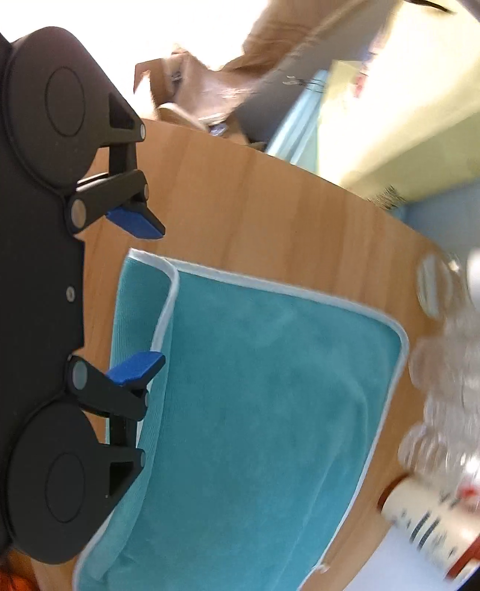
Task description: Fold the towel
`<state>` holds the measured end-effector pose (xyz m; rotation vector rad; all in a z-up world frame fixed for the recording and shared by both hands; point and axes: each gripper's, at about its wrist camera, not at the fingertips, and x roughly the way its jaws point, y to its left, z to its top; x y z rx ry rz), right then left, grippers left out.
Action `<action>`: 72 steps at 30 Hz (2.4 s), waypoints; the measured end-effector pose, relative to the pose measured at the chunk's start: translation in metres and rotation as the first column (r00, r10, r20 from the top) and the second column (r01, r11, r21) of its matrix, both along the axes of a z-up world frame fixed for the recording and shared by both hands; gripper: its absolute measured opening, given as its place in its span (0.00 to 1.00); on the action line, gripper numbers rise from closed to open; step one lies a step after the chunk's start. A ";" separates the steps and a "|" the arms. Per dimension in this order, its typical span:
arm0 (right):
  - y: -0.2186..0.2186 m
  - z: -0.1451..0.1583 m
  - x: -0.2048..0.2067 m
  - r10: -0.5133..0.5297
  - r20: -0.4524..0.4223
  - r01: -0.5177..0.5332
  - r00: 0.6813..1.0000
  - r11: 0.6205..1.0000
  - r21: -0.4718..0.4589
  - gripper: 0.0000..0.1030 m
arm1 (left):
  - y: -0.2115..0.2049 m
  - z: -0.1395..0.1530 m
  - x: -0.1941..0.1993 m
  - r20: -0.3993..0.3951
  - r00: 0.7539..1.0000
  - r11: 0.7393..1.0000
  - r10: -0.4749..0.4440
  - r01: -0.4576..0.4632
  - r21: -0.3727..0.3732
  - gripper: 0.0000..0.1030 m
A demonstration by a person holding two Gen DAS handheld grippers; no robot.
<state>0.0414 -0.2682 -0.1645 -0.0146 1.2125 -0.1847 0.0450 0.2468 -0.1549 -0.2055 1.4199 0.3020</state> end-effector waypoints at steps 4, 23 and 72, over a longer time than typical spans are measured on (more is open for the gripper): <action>0.016 0.001 0.001 0.025 0.016 -0.025 1.000 0.999 -0.043 0.36 | 0.011 -0.002 0.006 0.009 0.992 0.986 0.129 -0.127 -0.105 0.67; -0.014 0.013 0.013 0.178 0.037 -0.174 0.983 0.980 -0.093 0.38 | -0.019 -0.017 0.006 0.031 0.919 0.920 0.392 -0.392 -0.012 0.10; -0.050 -0.003 -0.032 0.049 -0.061 -0.045 0.997 0.997 0.063 0.50 | -0.045 -0.010 0.042 0.196 0.980 0.977 -0.014 -0.028 0.212 0.56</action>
